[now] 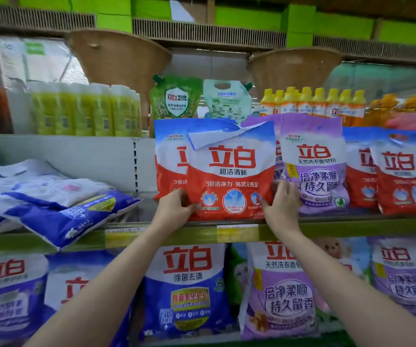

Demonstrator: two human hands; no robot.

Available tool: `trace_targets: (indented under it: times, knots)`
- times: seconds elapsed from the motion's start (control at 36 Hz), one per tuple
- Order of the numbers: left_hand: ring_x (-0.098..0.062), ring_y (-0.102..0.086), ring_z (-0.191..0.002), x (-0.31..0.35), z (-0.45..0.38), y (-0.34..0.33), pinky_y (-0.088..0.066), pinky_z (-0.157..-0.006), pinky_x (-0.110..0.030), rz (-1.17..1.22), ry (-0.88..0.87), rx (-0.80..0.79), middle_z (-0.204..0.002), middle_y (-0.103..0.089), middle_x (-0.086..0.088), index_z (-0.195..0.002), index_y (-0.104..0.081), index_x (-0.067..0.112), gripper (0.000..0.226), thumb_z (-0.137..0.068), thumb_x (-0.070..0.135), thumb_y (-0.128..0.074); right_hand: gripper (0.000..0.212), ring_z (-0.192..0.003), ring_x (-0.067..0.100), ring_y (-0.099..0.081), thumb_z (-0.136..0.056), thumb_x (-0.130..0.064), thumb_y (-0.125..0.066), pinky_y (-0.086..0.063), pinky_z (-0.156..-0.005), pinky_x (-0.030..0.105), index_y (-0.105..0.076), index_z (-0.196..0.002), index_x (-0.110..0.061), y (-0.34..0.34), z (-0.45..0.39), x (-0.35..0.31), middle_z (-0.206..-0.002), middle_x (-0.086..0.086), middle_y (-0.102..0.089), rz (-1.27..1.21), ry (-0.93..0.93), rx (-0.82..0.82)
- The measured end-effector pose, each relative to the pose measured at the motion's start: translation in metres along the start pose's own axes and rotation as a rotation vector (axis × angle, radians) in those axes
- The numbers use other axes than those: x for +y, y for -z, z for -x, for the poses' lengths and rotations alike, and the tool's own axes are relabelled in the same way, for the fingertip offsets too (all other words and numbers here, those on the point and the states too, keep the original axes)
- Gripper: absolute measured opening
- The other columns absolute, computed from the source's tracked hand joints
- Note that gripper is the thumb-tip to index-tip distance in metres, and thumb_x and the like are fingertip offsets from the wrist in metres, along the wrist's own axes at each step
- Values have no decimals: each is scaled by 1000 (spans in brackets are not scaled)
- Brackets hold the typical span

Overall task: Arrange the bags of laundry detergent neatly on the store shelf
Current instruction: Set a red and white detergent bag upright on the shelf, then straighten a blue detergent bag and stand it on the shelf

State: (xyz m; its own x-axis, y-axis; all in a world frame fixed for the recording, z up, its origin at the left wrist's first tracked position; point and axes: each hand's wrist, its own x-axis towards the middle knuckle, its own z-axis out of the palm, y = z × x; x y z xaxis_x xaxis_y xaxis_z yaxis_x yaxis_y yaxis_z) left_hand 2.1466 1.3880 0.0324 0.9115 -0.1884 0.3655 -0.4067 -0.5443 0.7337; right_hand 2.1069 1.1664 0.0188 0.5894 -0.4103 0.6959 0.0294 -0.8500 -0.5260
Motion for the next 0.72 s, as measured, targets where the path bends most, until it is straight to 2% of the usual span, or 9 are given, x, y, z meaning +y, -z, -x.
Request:
trace_targets:
  times: [0.06, 0.17, 0.22, 0.31, 0.39, 0.47, 0.58, 0.67, 0.72]
  knots:
    - [-23, -57, -114, 2, 1, 0, -49, -97, -39, -130, -37, 21, -125, -59, -5, -121, -52, 12, 43, -84, 29, -67, 44, -120, 24, -40, -83, -9, -67, -37, -100, 32, -46, -121, -3, -2, 1, -11, -126, 13, -44, 50, 131, -11]
    - [-22, -51, -114, 0, 12, 5, -46, -95, -35, -607, -229, 133, -123, -54, -6, -120, -47, 10, 40, -85, 23, -62, 35, -115, 23, -46, -82, -4, -62, -43, -99, 32, -53, -116, -2, -13, 4, -47, -119, 12, -50, -16, 344, -71]
    - [-25, -48, -114, -6, 20, 12, -42, -95, -35, -768, -268, 161, -123, -52, -8, -122, -46, 10, 40, -86, 23, -57, 31, -107, 25, -50, -79, 0, -61, -45, -95, 33, -56, -109, -2, -21, 7, -68, -110, 12, -54, -39, 474, -82]
    - [-29, -47, -113, -22, 30, 35, -39, -94, -38, -818, -206, 263, -117, -55, -11, -116, -53, 11, 35, -87, 31, -51, 26, -98, 26, -55, -77, -2, -64, -49, -86, 34, -59, -103, -3, -35, 17, -100, -103, 12, -57, -51, 658, -168]
    - [-32, -47, -111, -36, 38, 71, -38, -93, -39, -827, -89, 383, -112, -55, -13, -110, -57, 11, 35, -87, 35, -48, 28, -106, 28, -51, -84, -15, -59, -47, -91, 38, -56, -110, -4, -53, 27, -128, -111, 12, -54, 1, 811, -302]
    - [-32, -43, -117, -48, 50, 107, -37, -95, -39, -906, 98, 449, -120, -50, -14, -118, -54, 12, 38, -87, 35, -50, 36, -115, 28, -44, -91, -26, -51, -37, -100, 35, -51, -120, -6, -73, 39, -152, -121, 12, -49, -2, 838, -423]
    - [-34, -37, -125, -63, 65, 144, -37, -99, -42, -932, 350, 496, -130, -43, -17, -125, -47, 5, 50, -89, 39, -49, 49, -114, 31, -46, -92, -39, -32, -38, -101, 41, -53, -120, -5, -95, 53, -177, -120, 14, -52, -98, 802, -525]
    - [-36, -36, -128, -74, 66, 167, -33, -104, -45, -836, 460, 491, -134, -42, -19, -127, -46, 1, 53, -91, 40, -47, 38, -118, 30, -47, -95, -33, -45, -36, -102, 37, -52, -122, -7, -108, 52, -194, -122, 13, -51, -168, 724, -575]
    - [-35, -33, -127, -79, 61, 178, -33, -105, -44, -820, 479, 485, -134, -41, -18, -123, -50, 3, 44, -93, 34, -43, 38, -121, 28, -45, -94, -31, -51, -32, -102, 32, -51, -124, -8, -116, 48, -208, -126, 13, -49, -226, 666, -628]
